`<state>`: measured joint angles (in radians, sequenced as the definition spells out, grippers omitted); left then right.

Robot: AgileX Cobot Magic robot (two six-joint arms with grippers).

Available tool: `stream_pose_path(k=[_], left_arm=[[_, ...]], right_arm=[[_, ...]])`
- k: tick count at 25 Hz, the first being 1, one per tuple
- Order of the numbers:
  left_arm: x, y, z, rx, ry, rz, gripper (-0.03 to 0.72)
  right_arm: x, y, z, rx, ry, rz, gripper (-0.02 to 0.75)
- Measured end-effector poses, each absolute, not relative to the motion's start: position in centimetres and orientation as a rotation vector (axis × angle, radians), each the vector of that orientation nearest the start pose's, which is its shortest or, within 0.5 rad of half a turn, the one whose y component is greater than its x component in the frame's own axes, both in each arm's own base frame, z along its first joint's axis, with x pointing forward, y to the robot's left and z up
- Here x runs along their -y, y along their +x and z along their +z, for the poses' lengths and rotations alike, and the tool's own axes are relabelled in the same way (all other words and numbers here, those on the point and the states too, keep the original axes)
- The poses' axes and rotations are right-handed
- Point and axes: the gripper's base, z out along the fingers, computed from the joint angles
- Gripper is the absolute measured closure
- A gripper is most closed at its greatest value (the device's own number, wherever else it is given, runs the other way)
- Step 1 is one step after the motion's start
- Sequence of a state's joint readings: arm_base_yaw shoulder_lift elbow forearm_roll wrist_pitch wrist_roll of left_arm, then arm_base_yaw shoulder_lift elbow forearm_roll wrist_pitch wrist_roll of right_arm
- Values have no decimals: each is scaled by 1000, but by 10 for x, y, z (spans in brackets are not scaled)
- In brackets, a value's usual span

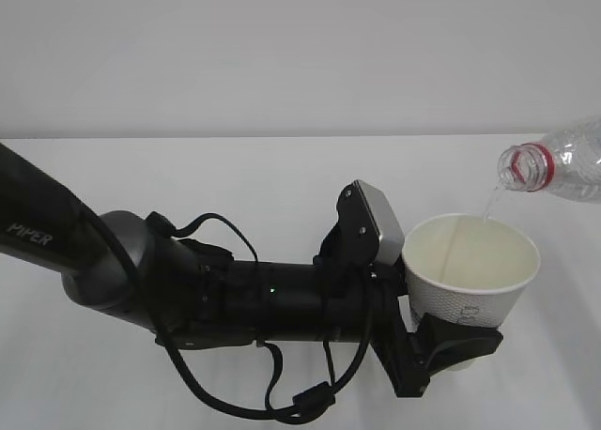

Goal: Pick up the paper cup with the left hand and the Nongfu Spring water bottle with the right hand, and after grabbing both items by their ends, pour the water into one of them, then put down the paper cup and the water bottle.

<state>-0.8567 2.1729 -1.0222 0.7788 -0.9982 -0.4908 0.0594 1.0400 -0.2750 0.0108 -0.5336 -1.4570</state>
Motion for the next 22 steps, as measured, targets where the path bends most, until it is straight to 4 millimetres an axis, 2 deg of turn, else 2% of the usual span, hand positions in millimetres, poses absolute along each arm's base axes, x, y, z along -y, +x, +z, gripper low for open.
stream_pose_path(k=[22], left_arm=[[341,224,109,-1480,1204,-1166,142]], right_arm=[[-11,189,233,-1326,-1258,-1028,285]])
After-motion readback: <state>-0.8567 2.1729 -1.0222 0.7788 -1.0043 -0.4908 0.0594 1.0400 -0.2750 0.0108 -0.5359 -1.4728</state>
